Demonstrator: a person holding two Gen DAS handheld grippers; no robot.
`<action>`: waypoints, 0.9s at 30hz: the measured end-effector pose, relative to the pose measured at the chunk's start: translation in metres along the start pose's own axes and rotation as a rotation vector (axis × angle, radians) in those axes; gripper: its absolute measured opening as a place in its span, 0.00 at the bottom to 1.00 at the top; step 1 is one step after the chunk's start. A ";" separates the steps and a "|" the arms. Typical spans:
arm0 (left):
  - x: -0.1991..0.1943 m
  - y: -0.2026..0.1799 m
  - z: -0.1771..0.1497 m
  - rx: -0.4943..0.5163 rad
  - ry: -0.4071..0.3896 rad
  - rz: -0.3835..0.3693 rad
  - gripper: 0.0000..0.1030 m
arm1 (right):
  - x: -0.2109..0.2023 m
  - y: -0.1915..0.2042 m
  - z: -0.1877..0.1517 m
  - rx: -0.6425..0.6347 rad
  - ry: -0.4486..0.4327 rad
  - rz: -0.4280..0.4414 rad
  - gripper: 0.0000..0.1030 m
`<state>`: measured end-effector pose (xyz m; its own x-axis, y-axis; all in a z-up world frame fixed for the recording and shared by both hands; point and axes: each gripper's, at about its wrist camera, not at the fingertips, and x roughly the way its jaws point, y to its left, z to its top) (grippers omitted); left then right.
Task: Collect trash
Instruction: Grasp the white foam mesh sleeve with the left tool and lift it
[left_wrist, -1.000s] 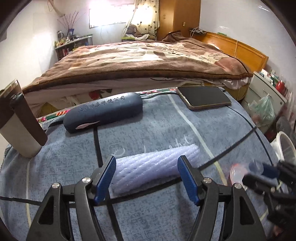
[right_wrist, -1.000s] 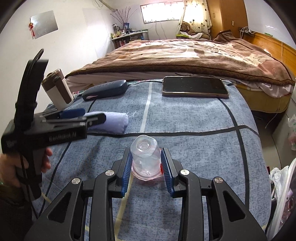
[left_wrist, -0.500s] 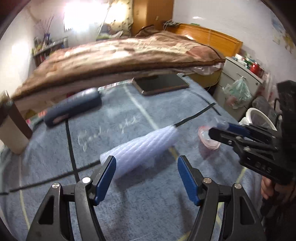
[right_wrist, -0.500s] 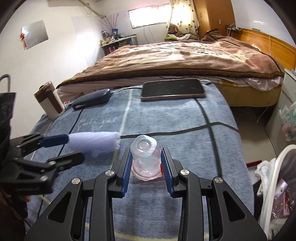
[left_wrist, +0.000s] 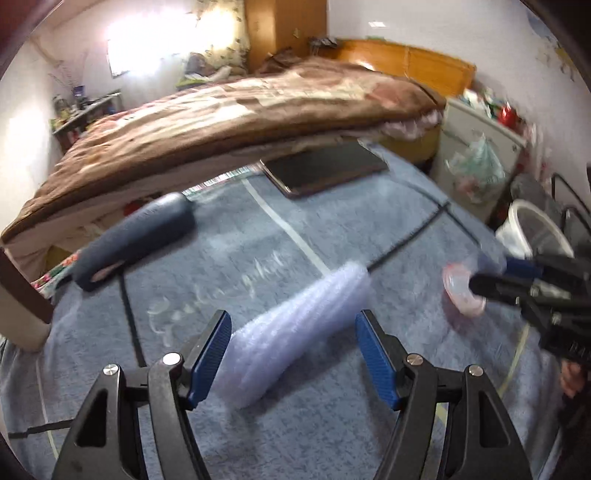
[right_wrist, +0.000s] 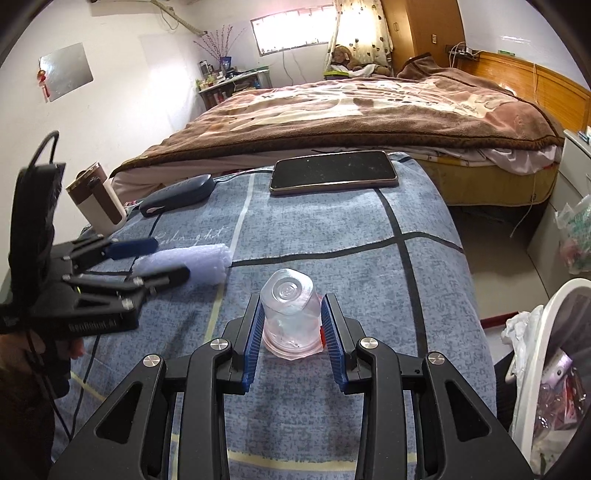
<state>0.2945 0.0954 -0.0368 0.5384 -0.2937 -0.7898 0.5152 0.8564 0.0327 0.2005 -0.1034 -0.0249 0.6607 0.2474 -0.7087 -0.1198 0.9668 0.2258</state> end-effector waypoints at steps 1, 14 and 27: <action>0.003 -0.003 -0.001 0.015 0.014 0.015 0.69 | 0.001 0.000 -0.001 0.000 0.001 0.001 0.33; -0.001 -0.015 -0.010 -0.032 0.016 0.038 0.39 | -0.003 -0.002 -0.003 0.007 -0.003 0.012 0.33; -0.020 -0.039 -0.023 -0.132 0.001 0.046 0.26 | -0.021 -0.007 -0.009 0.018 -0.022 0.013 0.33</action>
<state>0.2484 0.0777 -0.0357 0.5587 -0.2529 -0.7899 0.3983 0.9172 -0.0119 0.1807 -0.1144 -0.0179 0.6751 0.2585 -0.6909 -0.1152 0.9620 0.2474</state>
